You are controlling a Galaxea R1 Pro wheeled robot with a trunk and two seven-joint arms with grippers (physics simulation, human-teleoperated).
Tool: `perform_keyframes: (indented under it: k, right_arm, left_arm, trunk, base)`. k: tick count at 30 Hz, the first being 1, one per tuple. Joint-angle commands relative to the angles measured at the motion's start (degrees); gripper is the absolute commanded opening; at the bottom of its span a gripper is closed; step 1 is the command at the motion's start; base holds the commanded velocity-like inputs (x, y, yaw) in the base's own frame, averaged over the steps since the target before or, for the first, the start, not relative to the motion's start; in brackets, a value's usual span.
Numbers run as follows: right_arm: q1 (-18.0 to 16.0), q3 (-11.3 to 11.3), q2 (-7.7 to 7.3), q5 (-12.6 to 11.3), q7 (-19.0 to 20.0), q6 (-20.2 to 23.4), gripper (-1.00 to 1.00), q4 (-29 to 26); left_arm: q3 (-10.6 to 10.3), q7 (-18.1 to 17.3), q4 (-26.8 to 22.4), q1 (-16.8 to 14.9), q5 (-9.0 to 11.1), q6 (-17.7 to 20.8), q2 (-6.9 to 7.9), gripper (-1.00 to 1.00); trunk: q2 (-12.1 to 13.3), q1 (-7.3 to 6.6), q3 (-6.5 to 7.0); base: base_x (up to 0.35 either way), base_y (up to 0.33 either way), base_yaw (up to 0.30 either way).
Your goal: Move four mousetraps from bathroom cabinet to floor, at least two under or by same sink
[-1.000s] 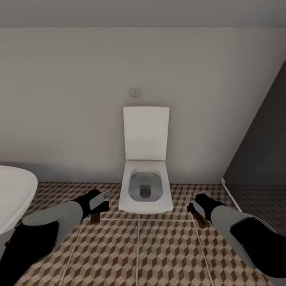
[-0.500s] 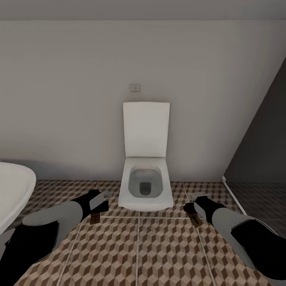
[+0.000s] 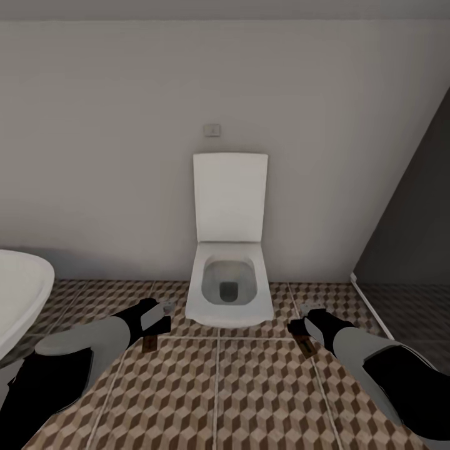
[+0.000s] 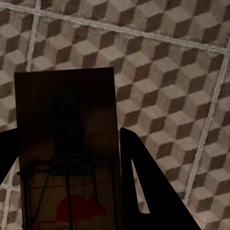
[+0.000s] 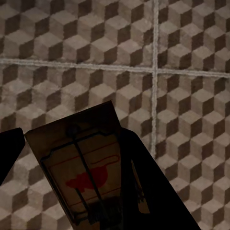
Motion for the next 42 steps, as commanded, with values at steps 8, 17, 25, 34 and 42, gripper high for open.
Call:
perform_keyframes:
  k: [8, 17, 25, 34, 42]
  right_arm:
    - [-0.04, 0.21, -0.13, -0.65, -0.32, 0.21, -1.00, 0.12]
    - [-0.04, 0.04, -0.09, -0.56, -2.97, 0.07, -1.00, 0.04]
    - [0.26, 0.10, -0.08, -0.53, 1.48, -0.72, -1.00, -0.05]
    - [0.31, 0.10, -0.02, -0.48, 2.09, -0.68, -1.00, -0.02]
    - [0.31, 0.18, 0.16, -0.40, 1.91, -0.72, -1.00, -0.03]
  left_arm:
    - [-0.30, 0.28, -0.06, -0.06, 0.32, 0.14, 0.02, -1.00]
    - [-0.30, 0.28, -0.09, -0.06, 0.26, 0.14, 0.03, -1.00]
    - [-0.30, 0.28, -0.11, -0.03, 0.16, 0.14, 0.02, -1.00]
    - [-0.30, 0.28, -0.11, 0.03, 0.16, 0.14, 0.02, -1.00]
    - [-0.30, 0.28, -0.11, 0.03, 0.16, 0.14, 0.02, -1.00]
  trunk:
    - [-3.25, 1.75, -1.49]
    - [-6.86, 3.73, -3.11]
    - [-10.07, 5.49, -4.54]
    - [-13.68, 7.46, -6.16]
    - [-14.90, 8.23, -7.81]
  base:
    - [0.000, 0.000, 0.000]
    - [0.000, 0.000, 0.000]
    - [0.000, 0.000, 0.000]
    - [0.000, 0.000, 0.000]
    - [0.000, 0.000, 0.000]
